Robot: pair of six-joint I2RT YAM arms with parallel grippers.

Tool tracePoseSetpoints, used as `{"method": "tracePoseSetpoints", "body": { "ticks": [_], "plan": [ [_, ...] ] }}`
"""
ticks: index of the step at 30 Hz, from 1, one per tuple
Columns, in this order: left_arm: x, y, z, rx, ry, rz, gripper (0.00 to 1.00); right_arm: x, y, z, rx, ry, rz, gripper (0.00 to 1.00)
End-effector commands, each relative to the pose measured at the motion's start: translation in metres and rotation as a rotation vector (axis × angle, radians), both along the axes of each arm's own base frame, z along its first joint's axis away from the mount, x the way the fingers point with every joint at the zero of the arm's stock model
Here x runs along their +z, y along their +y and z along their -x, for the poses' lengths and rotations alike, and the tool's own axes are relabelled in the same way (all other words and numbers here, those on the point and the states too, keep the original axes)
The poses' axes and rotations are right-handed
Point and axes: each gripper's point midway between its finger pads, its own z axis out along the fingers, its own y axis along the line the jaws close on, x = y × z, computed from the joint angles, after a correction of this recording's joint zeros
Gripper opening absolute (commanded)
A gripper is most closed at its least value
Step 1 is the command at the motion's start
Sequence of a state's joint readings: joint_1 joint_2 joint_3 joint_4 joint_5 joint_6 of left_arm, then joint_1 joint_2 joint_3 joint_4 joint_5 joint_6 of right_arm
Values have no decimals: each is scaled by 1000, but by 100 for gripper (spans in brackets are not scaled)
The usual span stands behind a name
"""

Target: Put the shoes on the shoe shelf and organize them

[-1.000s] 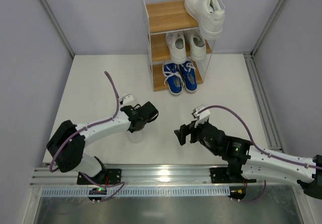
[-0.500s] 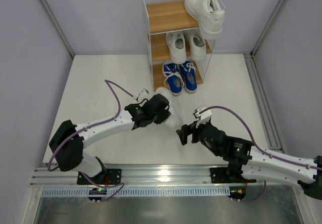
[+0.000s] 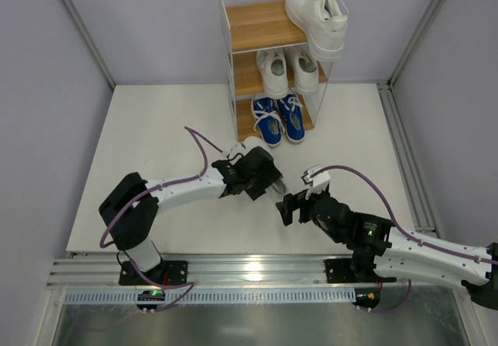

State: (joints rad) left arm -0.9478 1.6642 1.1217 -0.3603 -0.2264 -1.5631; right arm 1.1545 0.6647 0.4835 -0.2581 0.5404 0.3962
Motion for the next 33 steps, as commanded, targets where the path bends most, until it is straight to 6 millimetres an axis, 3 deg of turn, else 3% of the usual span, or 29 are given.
{"method": "tracePoseSetpoints", "body": {
  "ticks": [1, 3, 9, 14, 18, 21, 22, 23, 28, 33],
  "plan": [
    [20, -20, -9, -28, -48, 88, 79, 5, -3, -2, -28, -9, -20, 100],
    [23, -20, -8, -37, -56, 88, 86, 4, -4, -2, -32, -8, -19, 100],
    [34, -13, -2, -74, -76, 72, 91, 7, -14, -5, -74, -21, -23, 100],
    [69, 5, 11, -153, -185, 57, 93, -1, -20, -8, -95, -45, -9, 100],
    [86, 36, 21, -190, -299, 11, 96, -17, -19, -11, -73, -58, 18, 100],
    [91, 73, 25, -162, -390, -53, 99, -32, -17, -15, -33, -62, 16, 100],
    [85, 85, 29, -156, -399, -81, 100, -27, -14, -19, -24, -80, -7, 100],
    [96, 98, 29, -133, -447, -88, 100, -27, -15, -21, -10, -93, 2, 100],
    [100, 129, 34, -111, -527, -133, 100, -14, -12, -42, 50, -140, -63, 100],
    [95, 145, 39, -111, -552, -170, 100, -23, 14, -43, 218, -105, -16, 100]
  ]
}}
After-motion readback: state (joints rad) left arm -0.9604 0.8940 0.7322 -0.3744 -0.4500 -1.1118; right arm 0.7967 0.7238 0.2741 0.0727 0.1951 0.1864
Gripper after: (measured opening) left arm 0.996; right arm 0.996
